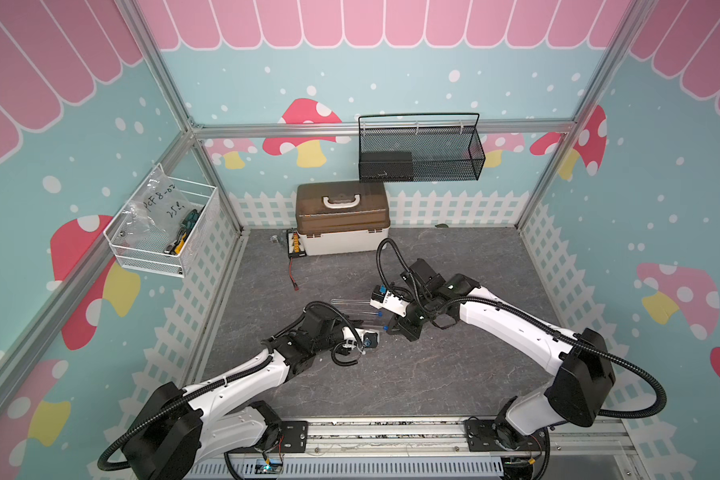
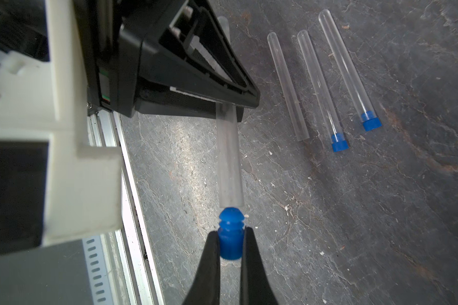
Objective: Insert stoppers into test tubes
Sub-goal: Insert the stopper into the test tube.
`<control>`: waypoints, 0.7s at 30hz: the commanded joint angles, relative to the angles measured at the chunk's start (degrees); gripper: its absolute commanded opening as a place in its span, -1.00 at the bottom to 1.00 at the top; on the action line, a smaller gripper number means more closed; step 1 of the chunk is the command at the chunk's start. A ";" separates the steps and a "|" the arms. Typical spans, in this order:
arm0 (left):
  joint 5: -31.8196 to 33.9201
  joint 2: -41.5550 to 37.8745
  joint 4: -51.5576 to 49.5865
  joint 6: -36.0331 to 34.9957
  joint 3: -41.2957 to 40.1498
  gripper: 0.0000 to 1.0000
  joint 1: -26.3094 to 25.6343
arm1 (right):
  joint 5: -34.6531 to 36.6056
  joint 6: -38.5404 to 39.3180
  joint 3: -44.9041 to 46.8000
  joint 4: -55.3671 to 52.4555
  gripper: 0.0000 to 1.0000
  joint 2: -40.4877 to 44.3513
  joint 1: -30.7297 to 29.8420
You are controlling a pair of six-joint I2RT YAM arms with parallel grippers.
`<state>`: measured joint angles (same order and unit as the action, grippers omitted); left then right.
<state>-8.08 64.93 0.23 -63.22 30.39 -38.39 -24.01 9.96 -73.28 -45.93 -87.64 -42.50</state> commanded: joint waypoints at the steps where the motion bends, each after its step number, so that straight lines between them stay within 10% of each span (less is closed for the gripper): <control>1: -0.30 -1.12 0.94 -0.33 -0.55 -1.00 -0.54 | -0.86 -0.20 -1.38 -0.68 -0.88 -0.73 -0.57; 21: -2.74 -1.32 2.79 4.99 0.29 -1.00 -0.54 | -0.34 -0.11 -1.60 -0.50 -0.89 -1.22 -0.66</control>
<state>-8.62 64.73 0.80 -59.79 30.39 -38.48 -23.73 9.76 -73.28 -46.19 -87.74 -42.50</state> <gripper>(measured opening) 0.176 0.072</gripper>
